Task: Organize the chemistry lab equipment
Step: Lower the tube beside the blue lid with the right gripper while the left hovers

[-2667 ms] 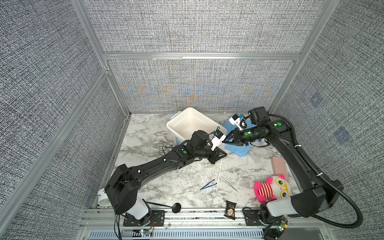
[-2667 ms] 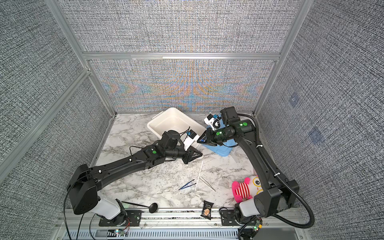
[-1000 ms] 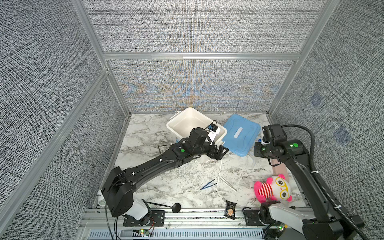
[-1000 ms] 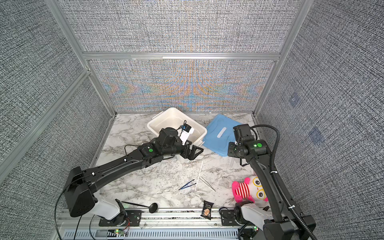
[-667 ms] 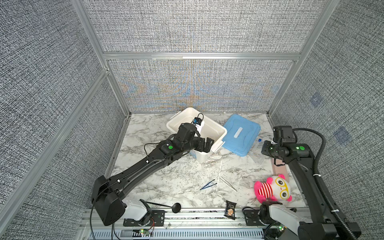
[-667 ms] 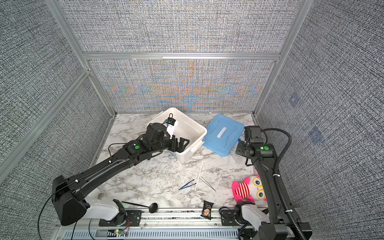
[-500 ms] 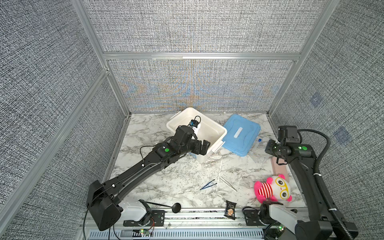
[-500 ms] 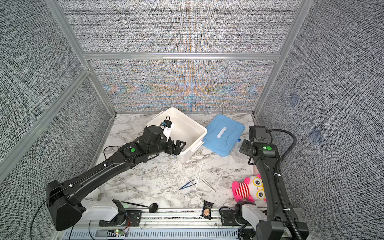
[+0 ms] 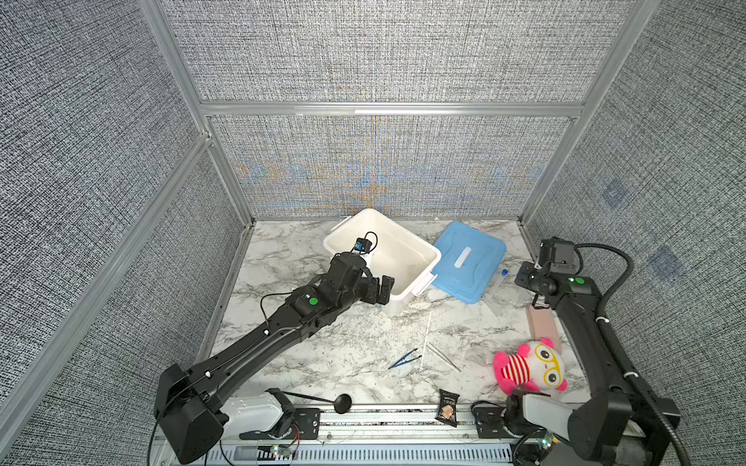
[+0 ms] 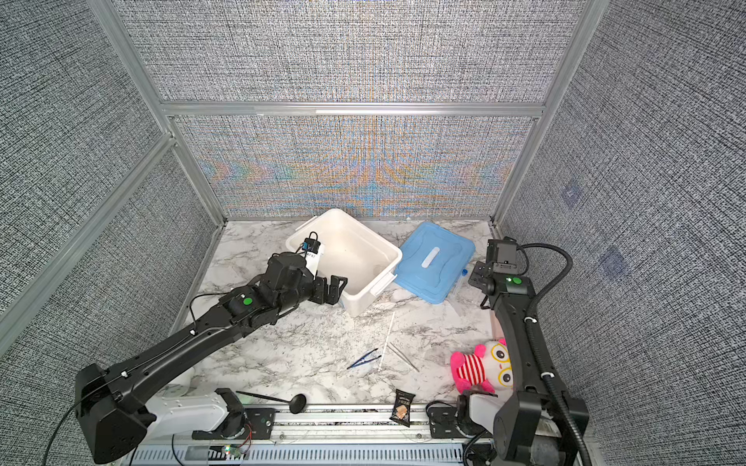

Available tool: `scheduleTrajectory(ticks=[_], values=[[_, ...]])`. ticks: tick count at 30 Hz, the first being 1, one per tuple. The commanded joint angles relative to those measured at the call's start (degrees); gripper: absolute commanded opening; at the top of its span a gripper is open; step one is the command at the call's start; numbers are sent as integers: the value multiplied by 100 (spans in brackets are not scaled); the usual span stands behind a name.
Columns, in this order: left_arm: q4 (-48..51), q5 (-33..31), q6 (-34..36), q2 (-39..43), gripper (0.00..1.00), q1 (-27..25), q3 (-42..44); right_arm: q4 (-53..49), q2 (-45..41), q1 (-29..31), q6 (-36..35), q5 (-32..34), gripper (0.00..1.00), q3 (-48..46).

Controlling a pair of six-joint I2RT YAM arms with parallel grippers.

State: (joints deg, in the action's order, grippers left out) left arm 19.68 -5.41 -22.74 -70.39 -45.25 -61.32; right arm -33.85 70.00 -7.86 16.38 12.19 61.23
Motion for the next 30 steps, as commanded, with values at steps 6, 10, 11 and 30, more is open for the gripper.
scheduleTrajectory(ticks=[6, 10, 11, 30], values=[[-178, -299, -29, 144, 99, 8, 114, 809, 604, -207, 5, -298, 11, 223], [-227, -338, -7, 152, 99, 8, 154, 843, 920, -221, -89, -643, 11, 495], [-236, -338, -7, 143, 99, 16, 154, 832, 993, -224, -106, -729, 11, 550], [-319, -221, -76, -77, 99, 25, 54, 301, 1666, -224, -398, -1026, 11, 1005]])
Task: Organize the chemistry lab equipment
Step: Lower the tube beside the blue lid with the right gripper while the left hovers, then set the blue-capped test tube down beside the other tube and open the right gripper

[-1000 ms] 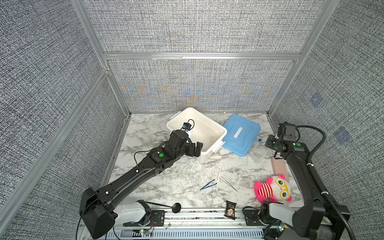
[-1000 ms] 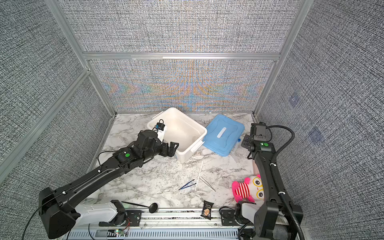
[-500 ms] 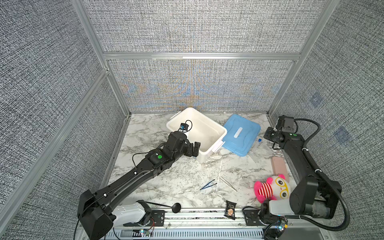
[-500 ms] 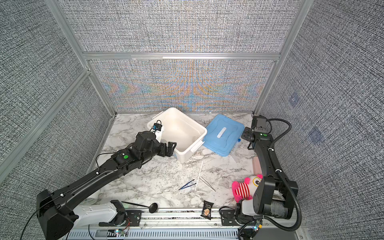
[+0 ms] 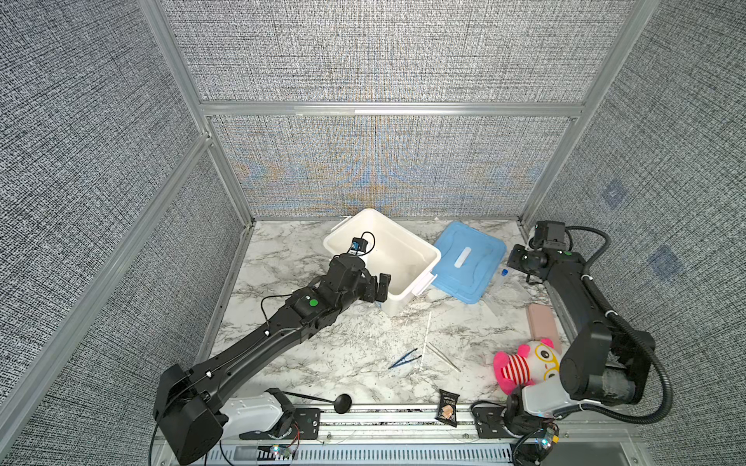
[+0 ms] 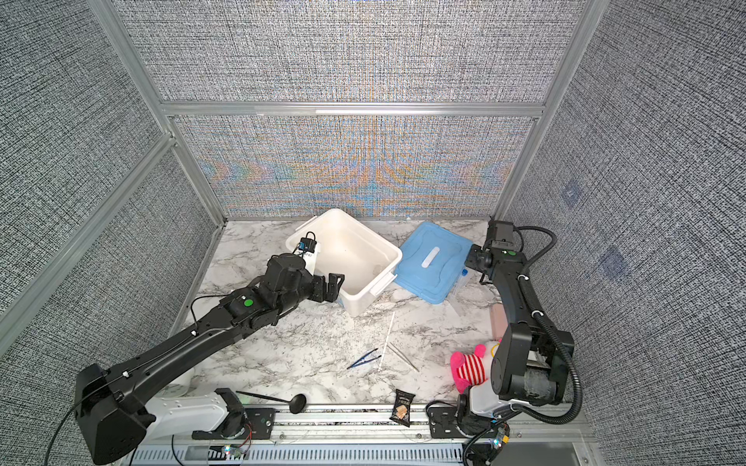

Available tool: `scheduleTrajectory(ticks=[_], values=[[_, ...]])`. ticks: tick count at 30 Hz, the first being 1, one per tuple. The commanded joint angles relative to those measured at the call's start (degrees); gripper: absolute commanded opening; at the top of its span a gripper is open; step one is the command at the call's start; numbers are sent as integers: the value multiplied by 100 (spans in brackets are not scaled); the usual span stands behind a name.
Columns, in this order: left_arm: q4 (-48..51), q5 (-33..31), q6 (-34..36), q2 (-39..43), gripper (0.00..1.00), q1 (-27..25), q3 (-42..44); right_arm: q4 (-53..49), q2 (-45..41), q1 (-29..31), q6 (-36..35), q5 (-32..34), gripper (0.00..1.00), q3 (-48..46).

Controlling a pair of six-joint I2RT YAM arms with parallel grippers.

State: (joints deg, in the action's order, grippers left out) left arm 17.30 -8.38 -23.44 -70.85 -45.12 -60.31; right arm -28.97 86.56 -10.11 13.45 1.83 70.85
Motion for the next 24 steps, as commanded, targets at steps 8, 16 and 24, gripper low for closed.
scheduleTrajectory(ticks=[8, 16, 24], values=[[-105, 214, -6, -113, 99, 12, -68, -444, -46, 4, -141, 195, 11, 55], [-138, 223, 7, -119, 99, 15, -75, -435, -265, 12, -91, 55, 11, 47], [-201, 232, -20, -69, 99, 8, 2, -400, -431, 12, -130, 155, 11, -270]])
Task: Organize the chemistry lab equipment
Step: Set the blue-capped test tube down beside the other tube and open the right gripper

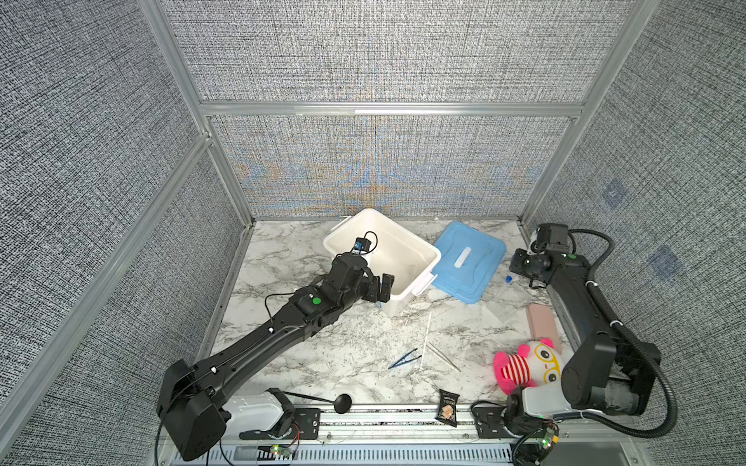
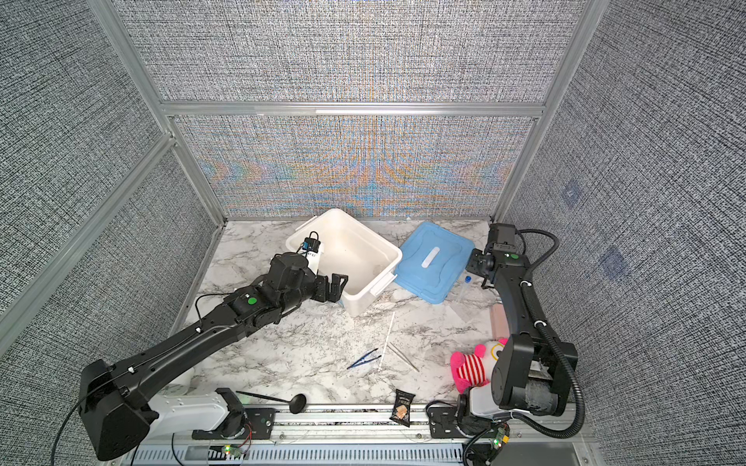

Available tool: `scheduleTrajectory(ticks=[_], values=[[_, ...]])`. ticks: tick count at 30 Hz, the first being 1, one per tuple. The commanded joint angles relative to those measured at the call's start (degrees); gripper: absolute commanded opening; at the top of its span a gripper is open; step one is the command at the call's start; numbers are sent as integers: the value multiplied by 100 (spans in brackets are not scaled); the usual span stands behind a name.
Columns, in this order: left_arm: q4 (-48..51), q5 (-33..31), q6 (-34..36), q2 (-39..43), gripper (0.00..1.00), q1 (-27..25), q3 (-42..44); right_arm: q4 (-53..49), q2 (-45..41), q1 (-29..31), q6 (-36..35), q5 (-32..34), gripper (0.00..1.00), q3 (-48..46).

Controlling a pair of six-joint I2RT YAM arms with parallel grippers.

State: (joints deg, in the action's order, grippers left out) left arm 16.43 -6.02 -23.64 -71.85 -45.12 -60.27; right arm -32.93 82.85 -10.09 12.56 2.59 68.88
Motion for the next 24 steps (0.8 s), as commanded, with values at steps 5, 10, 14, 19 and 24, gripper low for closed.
scheduleTrajectory(ticks=[5, 10, 14, 19, 24], values=[[-183, 100, -16, 31, 99, 12, 42, 3, -50, 10, -63, 271, 11, -162], [-227, 92, -32, 103, 99, 12, 92, 21, -14, 37, -98, 321, 11, -180], [-225, 58, -44, 161, 99, 11, 111, 108, -35, 99, -154, 234, 13, -225], [-258, 92, -63, 201, 99, 9, 162, 320, -226, 211, -174, 282, 16, -488], [-245, 133, -10, 199, 99, 12, 124, 384, -461, 313, -87, 364, 19, -756]])
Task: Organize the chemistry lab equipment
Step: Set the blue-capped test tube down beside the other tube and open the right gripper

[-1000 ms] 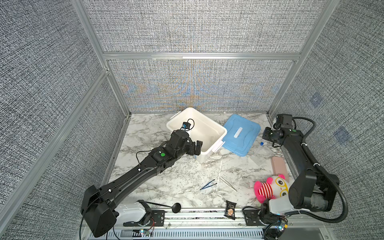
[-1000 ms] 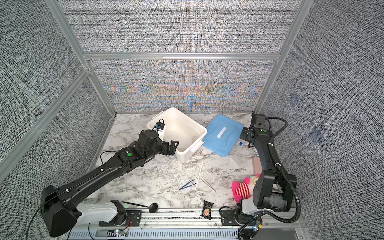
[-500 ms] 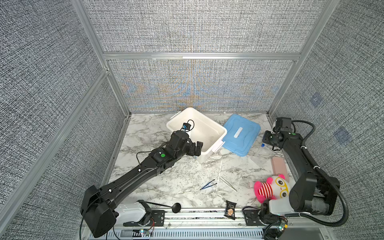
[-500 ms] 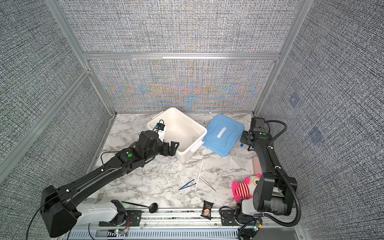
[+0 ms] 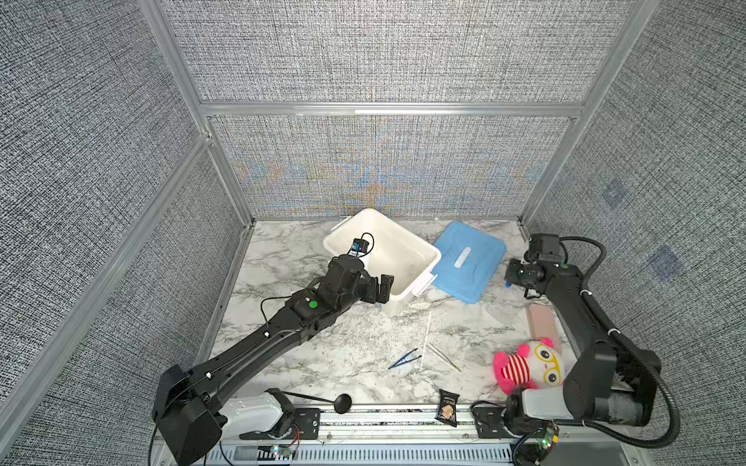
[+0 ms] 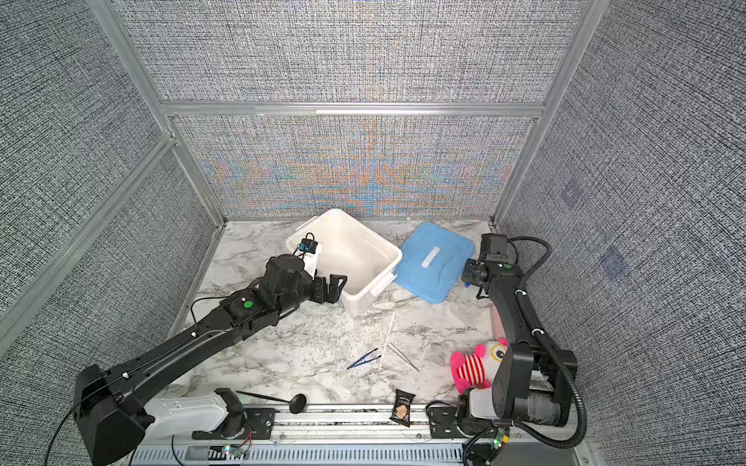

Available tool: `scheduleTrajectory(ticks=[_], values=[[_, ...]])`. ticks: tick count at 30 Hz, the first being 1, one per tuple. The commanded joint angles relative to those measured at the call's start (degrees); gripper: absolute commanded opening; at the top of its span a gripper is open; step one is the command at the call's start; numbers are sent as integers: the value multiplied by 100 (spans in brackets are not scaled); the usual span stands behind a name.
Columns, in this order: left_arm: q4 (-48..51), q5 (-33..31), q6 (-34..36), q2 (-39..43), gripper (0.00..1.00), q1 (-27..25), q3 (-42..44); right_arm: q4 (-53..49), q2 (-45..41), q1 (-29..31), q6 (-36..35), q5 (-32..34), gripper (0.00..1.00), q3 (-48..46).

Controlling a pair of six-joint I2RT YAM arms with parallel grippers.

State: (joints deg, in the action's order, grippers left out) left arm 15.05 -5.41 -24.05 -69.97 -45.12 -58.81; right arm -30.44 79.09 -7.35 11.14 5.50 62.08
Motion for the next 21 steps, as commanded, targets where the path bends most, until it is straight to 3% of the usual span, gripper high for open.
scheduleTrajectory(ticks=[1, 21], values=[[-114, 113, 31, 8, 99, 6, -41, 130, -116, 43, 72, 70, 19, -119], [-214, 339, -121, -73, 99, 7, -13, -381, -300, 64, 186, -211, 30, 143]])
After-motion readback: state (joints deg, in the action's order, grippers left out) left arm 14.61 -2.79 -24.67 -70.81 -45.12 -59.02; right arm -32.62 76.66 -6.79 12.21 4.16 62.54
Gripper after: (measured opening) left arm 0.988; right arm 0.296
